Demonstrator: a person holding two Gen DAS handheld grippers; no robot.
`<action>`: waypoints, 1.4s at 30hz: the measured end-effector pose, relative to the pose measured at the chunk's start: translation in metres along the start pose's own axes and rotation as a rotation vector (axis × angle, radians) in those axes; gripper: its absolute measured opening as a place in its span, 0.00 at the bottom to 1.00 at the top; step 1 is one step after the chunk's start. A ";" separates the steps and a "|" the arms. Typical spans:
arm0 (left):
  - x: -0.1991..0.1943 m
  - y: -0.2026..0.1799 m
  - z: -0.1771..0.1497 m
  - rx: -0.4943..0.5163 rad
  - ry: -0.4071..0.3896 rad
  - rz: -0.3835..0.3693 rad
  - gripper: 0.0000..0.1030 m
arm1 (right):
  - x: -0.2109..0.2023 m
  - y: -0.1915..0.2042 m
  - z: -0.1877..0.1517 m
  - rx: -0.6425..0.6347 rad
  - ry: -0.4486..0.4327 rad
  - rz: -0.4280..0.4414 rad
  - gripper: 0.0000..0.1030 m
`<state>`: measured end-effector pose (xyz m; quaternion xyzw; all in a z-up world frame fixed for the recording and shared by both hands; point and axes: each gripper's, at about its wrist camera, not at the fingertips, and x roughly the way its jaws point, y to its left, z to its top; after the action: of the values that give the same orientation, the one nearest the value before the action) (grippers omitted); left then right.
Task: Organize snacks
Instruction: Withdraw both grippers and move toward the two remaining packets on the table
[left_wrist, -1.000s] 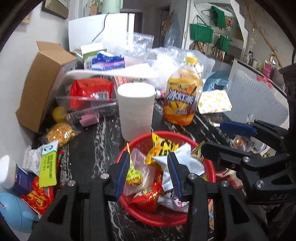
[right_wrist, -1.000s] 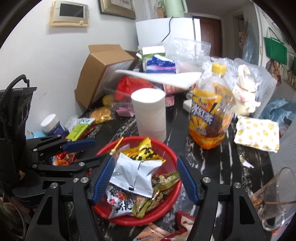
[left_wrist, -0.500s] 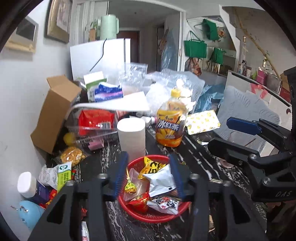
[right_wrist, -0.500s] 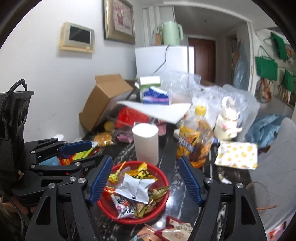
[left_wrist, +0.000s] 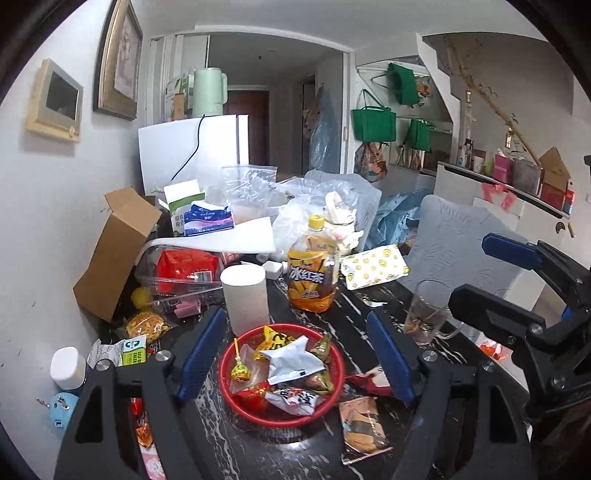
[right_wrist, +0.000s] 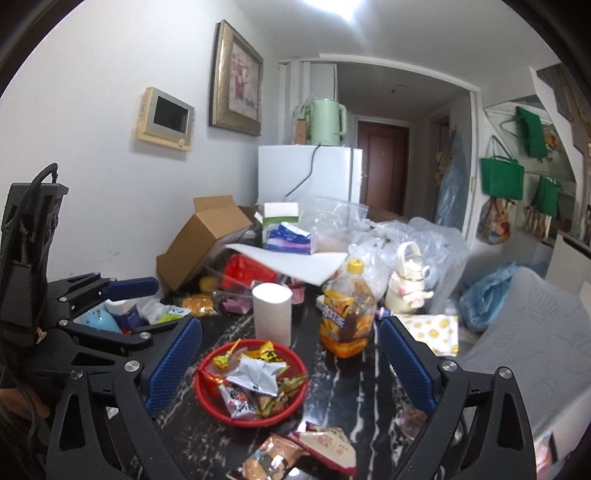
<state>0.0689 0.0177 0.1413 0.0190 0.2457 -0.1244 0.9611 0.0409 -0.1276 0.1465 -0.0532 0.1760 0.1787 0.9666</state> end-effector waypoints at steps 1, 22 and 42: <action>-0.003 -0.003 -0.001 0.003 -0.002 -0.003 0.76 | -0.004 0.000 -0.001 0.002 0.003 -0.006 0.96; 0.000 -0.060 -0.075 0.036 0.162 -0.171 0.76 | -0.050 -0.023 -0.091 0.188 0.132 -0.031 0.96; 0.060 -0.085 -0.140 -0.023 0.375 -0.200 0.76 | -0.033 -0.059 -0.169 0.306 0.280 -0.075 0.96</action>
<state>0.0338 -0.0644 -0.0079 0.0063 0.4224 -0.2106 0.8816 -0.0205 -0.2213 0.0035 0.0632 0.3316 0.1046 0.9355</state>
